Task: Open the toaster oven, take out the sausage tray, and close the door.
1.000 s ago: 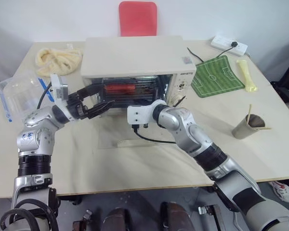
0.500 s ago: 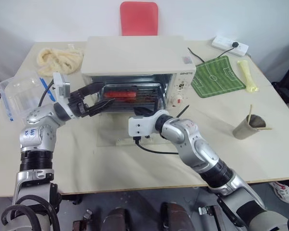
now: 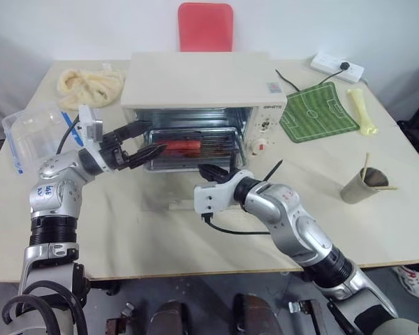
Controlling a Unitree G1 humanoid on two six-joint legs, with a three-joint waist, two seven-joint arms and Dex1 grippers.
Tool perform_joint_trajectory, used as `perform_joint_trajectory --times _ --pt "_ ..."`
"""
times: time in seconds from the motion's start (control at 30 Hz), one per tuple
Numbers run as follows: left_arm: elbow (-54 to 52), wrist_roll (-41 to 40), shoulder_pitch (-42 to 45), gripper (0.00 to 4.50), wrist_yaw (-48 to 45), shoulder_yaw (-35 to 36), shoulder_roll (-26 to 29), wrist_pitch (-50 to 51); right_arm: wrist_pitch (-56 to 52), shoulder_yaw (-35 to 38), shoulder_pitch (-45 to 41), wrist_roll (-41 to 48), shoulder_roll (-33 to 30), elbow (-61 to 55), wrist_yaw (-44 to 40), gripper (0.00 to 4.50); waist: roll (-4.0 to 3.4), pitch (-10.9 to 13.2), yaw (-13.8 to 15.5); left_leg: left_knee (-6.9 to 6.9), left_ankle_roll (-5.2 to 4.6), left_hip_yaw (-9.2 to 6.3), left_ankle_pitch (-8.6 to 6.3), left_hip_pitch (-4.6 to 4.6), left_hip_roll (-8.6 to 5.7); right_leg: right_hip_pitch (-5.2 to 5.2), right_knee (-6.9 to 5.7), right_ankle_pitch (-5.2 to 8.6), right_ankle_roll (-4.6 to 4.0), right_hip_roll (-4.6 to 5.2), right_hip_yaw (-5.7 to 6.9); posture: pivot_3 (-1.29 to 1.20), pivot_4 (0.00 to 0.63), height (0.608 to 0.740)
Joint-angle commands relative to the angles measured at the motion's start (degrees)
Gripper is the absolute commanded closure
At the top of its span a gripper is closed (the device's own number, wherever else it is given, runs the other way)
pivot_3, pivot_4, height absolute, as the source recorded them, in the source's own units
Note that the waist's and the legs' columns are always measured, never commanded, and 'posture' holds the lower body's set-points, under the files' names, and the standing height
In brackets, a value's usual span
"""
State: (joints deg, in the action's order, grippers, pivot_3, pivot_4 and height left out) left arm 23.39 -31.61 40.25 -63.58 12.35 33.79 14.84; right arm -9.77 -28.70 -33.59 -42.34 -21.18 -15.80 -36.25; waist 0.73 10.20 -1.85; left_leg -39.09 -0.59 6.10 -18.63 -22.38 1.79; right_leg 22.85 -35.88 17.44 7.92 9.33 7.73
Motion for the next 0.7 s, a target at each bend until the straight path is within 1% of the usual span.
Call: perform_joint_trajectory --times 0.03,0.17,0.53,0.7 --pt "-0.24 -0.01 1.11 0.00 0.67 1.87 1.27 -0.50 2.24 2.74 -0.04 3.21 -0.53 -5.01 -1.15 4.48 0.00 0.00 0.25 -0.01 0.00 0.00 0.00 0.00 0.00 -0.01 0.00 0.00 0.00 0.00 0.00 0.00 0.150 0.740" --pt "-0.28 -0.09 1.07 0.00 0.73 2.08 1.46 -0.47 2.73 3.72 0.12 5.39 -1.30 -6.12 -2.93 4.48 0.01 0.00 0.22 -0.01 0.00 0.01 0.00 0.00 0.00 -0.01 0.00 0.00 0.00 0.00 0.00 0.00 0.150 0.740" --pt "-0.57 -0.29 0.48 0.00 1.10 2.68 1.73 -0.23 2.23 5.09 1.95 5.60 -3.12 -9.65 -4.16 4.48 0.01 0.01 0.24 -0.01 0.00 0.02 0.00 0.00 0.00 -0.01 0.00 0.00 0.00 0.00 0.00 0.00 0.150 0.740" --pt "-2.71 -2.02 -1.12 0.00 1.70 4.11 2.42 2.94 4.21 5.63 3.80 7.90 -5.42 -11.59 -6.15 4.48 0.01 0.00 0.23 -0.01 0.00 0.04 0.00 0.00 0.00 -0.02 0.00 0.00 0.00 0.00 0.00 0.00 0.150 0.740"
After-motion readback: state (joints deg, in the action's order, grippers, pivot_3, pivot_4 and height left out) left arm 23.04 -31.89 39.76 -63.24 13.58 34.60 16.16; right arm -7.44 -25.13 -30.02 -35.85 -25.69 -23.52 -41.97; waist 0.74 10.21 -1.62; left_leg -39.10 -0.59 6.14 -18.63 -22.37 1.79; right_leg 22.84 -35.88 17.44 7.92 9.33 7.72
